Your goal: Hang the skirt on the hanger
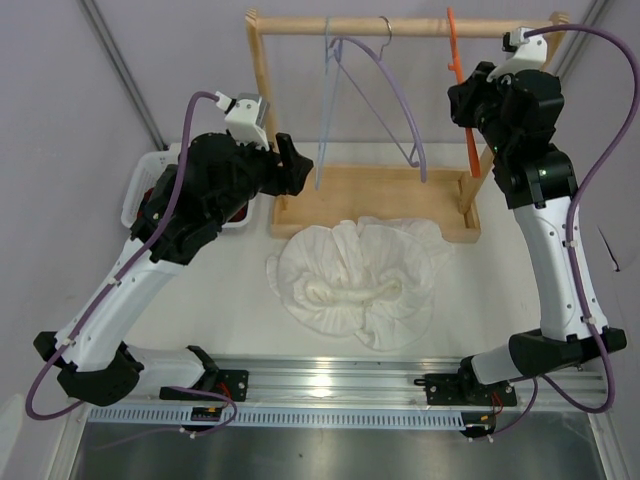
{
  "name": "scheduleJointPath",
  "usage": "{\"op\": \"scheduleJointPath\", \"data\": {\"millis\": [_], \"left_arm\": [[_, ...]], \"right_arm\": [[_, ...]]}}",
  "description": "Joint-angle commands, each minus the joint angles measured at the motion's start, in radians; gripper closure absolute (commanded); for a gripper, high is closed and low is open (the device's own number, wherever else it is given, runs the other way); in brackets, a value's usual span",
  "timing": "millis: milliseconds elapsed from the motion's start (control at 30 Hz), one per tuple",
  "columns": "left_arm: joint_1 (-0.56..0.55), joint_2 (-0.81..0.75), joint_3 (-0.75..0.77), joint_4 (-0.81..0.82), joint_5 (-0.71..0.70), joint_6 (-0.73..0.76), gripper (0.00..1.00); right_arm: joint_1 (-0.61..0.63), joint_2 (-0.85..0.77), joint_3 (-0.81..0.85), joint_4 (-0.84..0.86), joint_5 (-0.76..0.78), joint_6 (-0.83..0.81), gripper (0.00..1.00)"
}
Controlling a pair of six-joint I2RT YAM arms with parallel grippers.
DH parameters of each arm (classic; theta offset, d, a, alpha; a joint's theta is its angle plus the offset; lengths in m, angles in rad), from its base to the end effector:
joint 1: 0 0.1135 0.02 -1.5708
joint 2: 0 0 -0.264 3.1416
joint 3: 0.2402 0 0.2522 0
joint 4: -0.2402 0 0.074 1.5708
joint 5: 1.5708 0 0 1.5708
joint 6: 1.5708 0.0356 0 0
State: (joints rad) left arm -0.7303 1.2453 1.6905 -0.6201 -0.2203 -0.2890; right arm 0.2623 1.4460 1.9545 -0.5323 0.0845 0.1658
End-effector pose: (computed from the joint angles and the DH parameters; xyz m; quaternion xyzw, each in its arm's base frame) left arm 0.1824 -0.1529 0.5044 0.0977 0.7585 -0.2381 0.5987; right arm 0.2725 0.0700 0.5445 -0.0050 0.7154 0.1187 0.6885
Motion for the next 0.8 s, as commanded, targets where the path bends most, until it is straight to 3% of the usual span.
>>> {"op": "scheduleJointPath", "data": {"millis": [0,433,767], "left_arm": [[0.009,-0.010,-0.005,0.045,0.032,0.019,0.30],[0.026,-0.026,-0.002,0.033,0.041,0.033,0.29],[0.040,-0.033,-0.020,0.046,0.068,0.042,0.29]], "right_arm": [[-0.021,-0.024,-0.005,0.101,-0.049,0.023,1.00],[-0.067,0.059,0.053,0.204,-0.138,0.101,1.00],[-0.080,-0.090,-0.071,0.241,-0.120,0.110,1.00]]}}
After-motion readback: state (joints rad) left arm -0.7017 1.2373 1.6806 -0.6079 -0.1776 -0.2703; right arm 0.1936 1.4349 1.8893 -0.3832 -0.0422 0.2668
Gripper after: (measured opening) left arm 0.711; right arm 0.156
